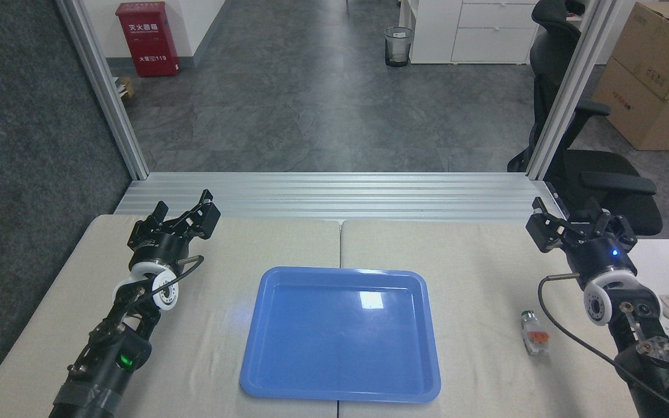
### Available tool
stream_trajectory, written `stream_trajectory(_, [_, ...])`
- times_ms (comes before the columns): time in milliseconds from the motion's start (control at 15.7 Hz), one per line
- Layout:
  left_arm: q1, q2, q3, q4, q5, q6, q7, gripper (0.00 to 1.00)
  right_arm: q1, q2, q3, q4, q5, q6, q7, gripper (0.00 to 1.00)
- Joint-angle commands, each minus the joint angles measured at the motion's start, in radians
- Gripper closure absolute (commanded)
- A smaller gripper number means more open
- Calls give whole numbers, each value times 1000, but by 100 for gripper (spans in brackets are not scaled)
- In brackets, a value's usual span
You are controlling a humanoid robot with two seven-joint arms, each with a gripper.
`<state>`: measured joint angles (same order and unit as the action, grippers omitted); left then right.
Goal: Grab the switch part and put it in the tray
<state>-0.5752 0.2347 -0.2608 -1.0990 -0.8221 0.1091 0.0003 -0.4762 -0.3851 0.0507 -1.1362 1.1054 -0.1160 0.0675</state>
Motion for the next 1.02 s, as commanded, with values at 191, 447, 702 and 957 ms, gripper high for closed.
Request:
stream_trajectory(191, [0, 0, 0, 1, 0, 0, 0, 0, 1, -1, 0, -1, -1, -1, 0, 2])
stream_trajectory(447, [0, 0, 0, 1, 0, 0, 0, 0, 1, 3, 0, -1, -1, -1, 0, 2])
stream_trajectory(702, [0, 0, 0, -1, 0, 0, 0, 0, 2, 5, 1, -4, -1, -1, 0, 2])
stream_trajectory(957, [0, 0, 0, 1, 0, 0, 0, 0, 135, -8, -3, -72, -2, -7, 0, 2])
